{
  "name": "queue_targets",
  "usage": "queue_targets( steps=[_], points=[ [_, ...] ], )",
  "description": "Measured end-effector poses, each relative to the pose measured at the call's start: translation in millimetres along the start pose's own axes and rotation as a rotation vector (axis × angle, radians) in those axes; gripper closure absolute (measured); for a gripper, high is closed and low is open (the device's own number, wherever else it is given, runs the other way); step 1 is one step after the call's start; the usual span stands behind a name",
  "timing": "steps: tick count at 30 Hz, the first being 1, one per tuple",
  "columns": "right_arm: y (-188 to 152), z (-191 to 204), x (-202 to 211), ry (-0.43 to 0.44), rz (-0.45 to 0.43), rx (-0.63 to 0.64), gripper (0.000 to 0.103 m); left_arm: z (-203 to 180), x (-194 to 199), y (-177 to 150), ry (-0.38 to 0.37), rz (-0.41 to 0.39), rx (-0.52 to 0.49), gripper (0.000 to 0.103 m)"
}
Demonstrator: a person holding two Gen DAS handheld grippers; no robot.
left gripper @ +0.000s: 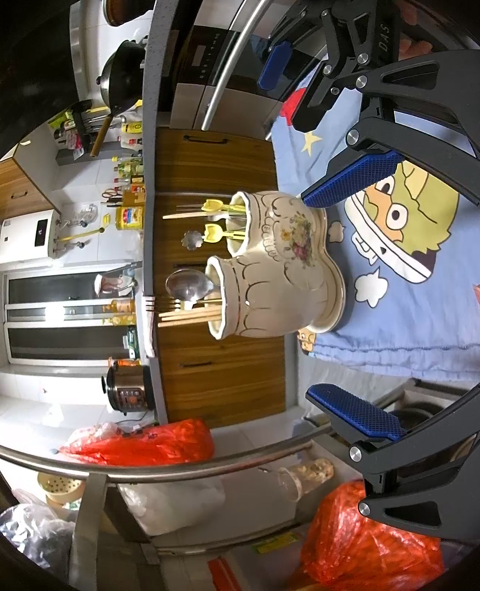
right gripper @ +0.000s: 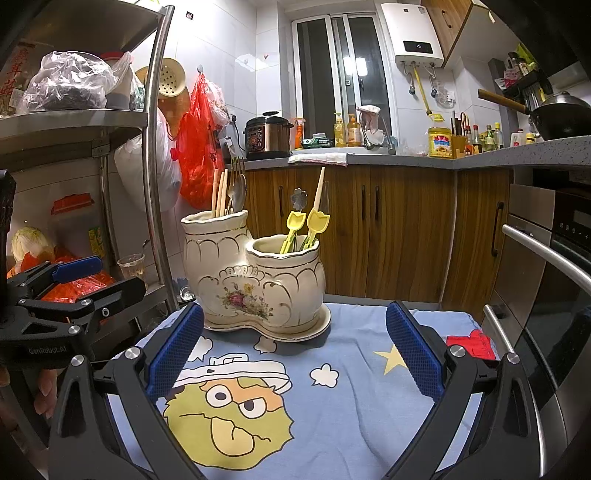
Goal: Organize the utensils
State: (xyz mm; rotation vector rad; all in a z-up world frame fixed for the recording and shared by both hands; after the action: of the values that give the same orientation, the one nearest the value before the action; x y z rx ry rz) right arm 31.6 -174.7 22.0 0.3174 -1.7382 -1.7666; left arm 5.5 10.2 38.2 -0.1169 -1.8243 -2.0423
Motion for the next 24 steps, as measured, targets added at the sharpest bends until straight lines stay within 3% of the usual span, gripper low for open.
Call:
queue_targets(
  steps=[24],
  points=[
    [-0.3,2.1,-0.8,0.001,0.002,-0.002,0.005,-4.0,2.0,1.9,-0.012,-0.011,-0.024,0.007]
  ],
)
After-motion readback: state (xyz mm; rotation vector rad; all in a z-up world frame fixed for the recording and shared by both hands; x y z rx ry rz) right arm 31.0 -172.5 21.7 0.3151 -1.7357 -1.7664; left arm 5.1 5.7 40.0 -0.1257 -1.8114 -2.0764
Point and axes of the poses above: each gripper's, at about its wrist camera, not at the fingertips, and x roughly against the way its jaws point, z to its left, y to its top, the point moved 2 cm from there along -x, roughly the way its jaws point, and after that the axes turned 15 degrees about y, right-handed, at the moved point
